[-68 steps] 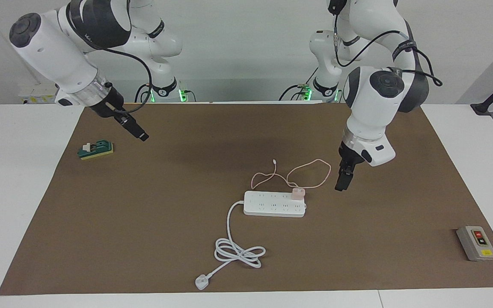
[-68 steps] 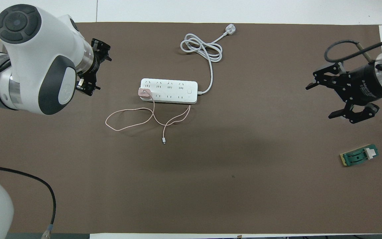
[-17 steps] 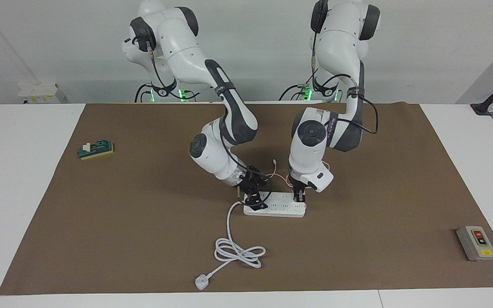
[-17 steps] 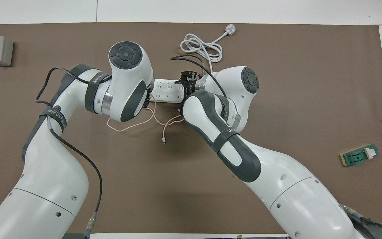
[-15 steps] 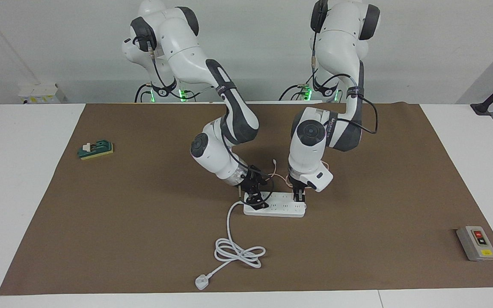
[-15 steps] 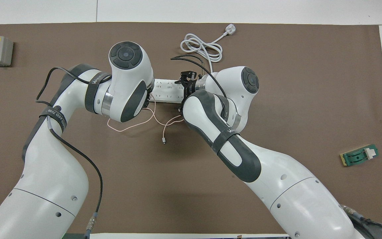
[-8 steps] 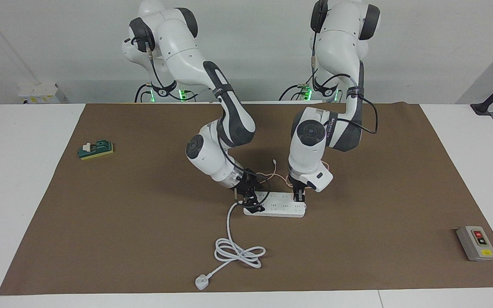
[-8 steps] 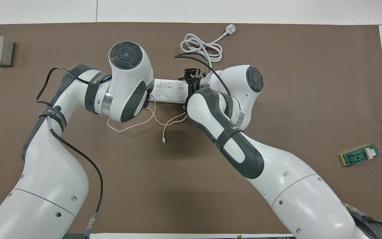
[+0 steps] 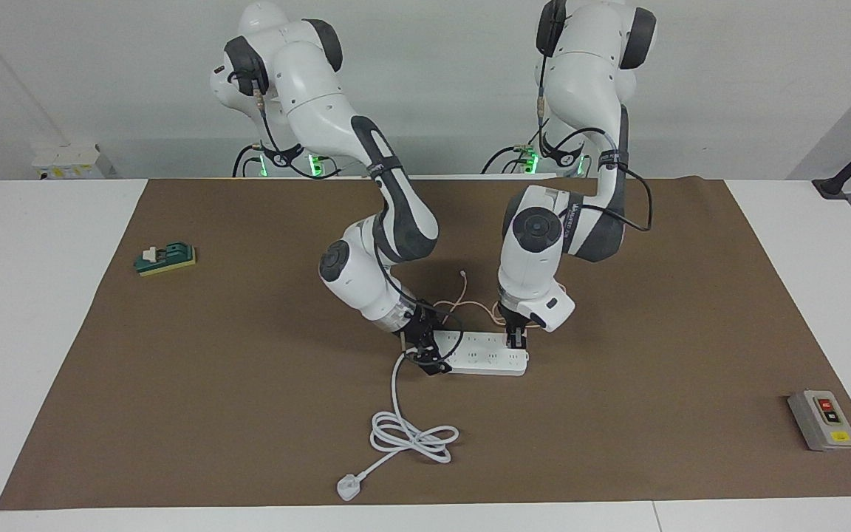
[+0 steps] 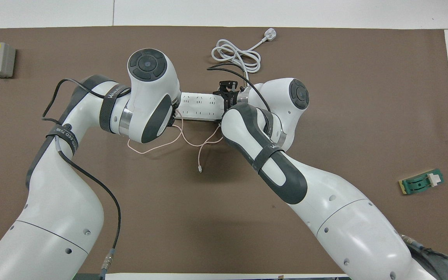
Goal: Unplug charger and place it aside
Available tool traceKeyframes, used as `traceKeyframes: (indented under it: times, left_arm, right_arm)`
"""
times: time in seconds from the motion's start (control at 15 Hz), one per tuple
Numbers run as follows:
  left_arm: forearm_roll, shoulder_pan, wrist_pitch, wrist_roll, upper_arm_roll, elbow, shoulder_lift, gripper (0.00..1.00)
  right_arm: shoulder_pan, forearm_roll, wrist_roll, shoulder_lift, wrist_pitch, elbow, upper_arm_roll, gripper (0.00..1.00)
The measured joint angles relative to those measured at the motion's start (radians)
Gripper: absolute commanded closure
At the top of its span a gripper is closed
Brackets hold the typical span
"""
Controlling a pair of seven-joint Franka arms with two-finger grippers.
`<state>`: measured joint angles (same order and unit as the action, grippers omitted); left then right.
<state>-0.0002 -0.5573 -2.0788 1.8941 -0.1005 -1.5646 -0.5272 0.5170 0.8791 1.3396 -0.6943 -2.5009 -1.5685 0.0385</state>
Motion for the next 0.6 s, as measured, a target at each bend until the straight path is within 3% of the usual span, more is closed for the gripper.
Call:
traceKeyframes:
  times: [0.07, 0.13, 0.6]
  left_arm:
    - [0.0, 0.0, 0.0, 0.0, 0.0, 0.0, 0.0, 1.0]
    - [0.0, 0.0, 0.0, 0.0, 0.0, -0.001, 0.0, 1.0]
    - [0.0, 0.0, -0.001, -0.001, 0.0, -0.001, 0.0, 1.0]
  right_arm:
    - [0.0, 0.0, 0.0, 0.0, 0.0, 0.0, 0.0, 0.88]
    - [-0.001, 0.002, 0.004, 0.002, 0.002, 0.0, 0.0, 1.0]
    - [-0.001, 0.01, 0.004, 0.002, 0.001, -0.001, 0.0, 1.0]
